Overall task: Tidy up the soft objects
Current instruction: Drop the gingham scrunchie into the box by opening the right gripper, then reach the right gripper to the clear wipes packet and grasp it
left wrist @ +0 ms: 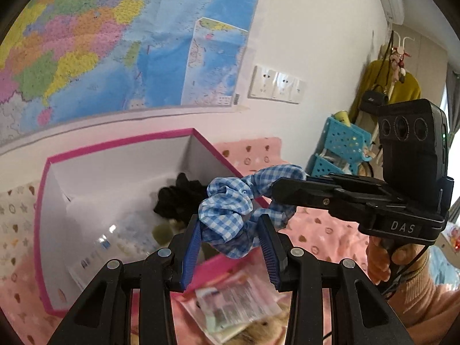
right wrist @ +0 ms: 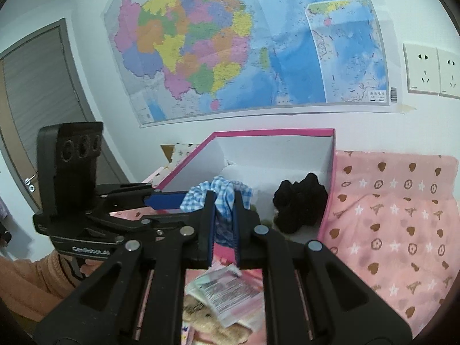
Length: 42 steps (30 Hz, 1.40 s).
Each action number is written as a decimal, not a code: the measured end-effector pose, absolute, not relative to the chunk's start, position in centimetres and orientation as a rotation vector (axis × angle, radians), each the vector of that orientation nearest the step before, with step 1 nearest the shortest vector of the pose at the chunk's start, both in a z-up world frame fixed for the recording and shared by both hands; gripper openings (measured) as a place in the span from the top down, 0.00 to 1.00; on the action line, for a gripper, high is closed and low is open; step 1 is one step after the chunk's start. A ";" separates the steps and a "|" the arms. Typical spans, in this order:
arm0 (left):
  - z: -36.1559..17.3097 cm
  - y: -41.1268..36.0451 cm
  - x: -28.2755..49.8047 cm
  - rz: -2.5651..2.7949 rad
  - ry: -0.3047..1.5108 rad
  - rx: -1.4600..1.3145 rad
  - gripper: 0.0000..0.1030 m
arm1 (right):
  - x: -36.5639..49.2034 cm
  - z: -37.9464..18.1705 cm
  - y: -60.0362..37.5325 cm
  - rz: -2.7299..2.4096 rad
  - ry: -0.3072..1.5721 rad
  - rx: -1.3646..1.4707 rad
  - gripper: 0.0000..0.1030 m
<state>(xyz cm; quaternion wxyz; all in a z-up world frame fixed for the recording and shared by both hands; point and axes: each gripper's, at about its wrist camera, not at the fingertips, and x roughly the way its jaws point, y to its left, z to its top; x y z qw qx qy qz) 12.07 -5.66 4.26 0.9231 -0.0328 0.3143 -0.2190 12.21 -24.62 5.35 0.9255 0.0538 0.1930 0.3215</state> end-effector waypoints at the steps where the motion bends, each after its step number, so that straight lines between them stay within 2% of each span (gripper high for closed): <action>1: 4.2 -5.7 12.6 -0.443 0.652 -0.065 0.61 | 12.7 5.3 -24.6 0.657 0.404 0.114 0.88; 13: 1.3 -6.0 16.9 -0.392 0.767 -0.084 0.61 | 16.9 3.0 -24.2 0.548 0.505 0.089 0.84; 15: 0.7 -6.0 17.3 -0.355 0.782 -0.067 0.58 | 17.3 2.5 -24.4 0.528 0.517 0.092 0.82; 16: 0.5 -5.9 17.3 -0.349 0.783 -0.066 0.56 | 17.5 2.3 -24.5 0.516 0.525 0.091 0.77; 17: 0.5 -5.8 17.2 -0.342 0.782 -0.067 0.54 | 17.6 2.1 -24.7 0.507 0.529 0.092 0.67; 19: 0.5 -5.5 16.9 -0.329 0.771 -0.063 0.53 | 17.5 1.9 -25.1 0.481 0.526 0.092 0.60; 34: 2.7 -3.3 10.1 -0.369 0.619 -0.082 0.52 | 12.9 1.8 -28.1 0.553 0.521 0.178 0.59; 36: 2.8 -3.3 9.1 -0.368 0.603 -0.076 0.52 | 12.0 1.5 -28.2 0.582 0.530 0.192 0.55; 38: 2.9 -3.1 8.1 -0.360 0.587 -0.071 0.46 | 11.4 0.8 -28.3 0.605 0.554 0.208 0.46; 42: 2.1 -2.7 7.2 -0.375 0.603 -0.094 0.45 | 10.7 -1.2 -28.2 0.640 0.625 0.236 0.46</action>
